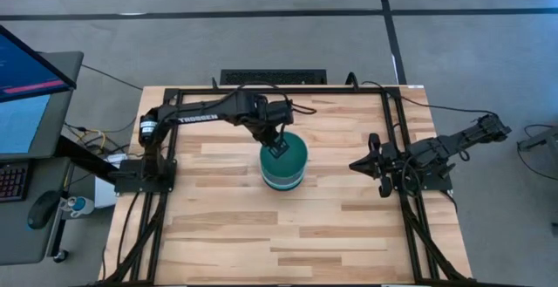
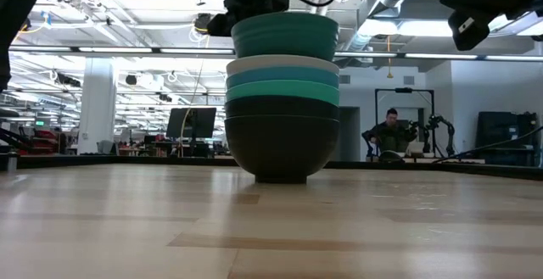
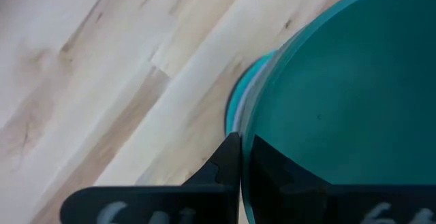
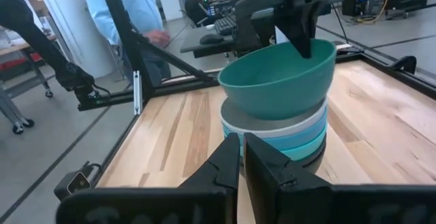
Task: Nest bowls inside each other
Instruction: Stack the green bowl on top of the white bowl
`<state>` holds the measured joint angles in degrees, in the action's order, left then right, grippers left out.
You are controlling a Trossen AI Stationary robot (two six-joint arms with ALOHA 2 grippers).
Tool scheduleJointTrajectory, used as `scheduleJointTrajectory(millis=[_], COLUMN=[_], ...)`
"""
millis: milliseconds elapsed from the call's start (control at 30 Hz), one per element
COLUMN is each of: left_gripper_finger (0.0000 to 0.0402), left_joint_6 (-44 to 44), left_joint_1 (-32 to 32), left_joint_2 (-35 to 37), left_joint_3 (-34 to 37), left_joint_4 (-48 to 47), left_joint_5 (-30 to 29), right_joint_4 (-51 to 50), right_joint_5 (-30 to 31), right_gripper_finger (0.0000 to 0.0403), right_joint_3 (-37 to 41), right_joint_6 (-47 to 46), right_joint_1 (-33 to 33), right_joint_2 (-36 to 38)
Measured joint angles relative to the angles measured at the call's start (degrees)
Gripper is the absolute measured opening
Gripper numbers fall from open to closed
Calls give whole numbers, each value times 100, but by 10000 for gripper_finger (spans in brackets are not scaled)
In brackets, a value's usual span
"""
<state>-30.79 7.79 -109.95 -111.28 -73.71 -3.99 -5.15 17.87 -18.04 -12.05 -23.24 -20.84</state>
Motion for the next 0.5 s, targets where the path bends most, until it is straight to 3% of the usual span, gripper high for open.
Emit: scheduleJointTrajectory(millis=[267, 500], left_gripper_finger=[0, 0], left_joint_6=[105, 331], left_joint_1=[103, 58], left_joint_2=[-63, -419], left_joint_3=[-4, 3], left_joint_4=[-68, 0], left_joint_5=[-32, 370], right_joint_4=[-2, -38], right_joint_5=[0, 0], right_gripper_finger=[43, 43], right_joint_3=[0, 0], right_joint_6=[0, 0], right_joint_1=[2, 2], right_joint_2=[-2, -9])
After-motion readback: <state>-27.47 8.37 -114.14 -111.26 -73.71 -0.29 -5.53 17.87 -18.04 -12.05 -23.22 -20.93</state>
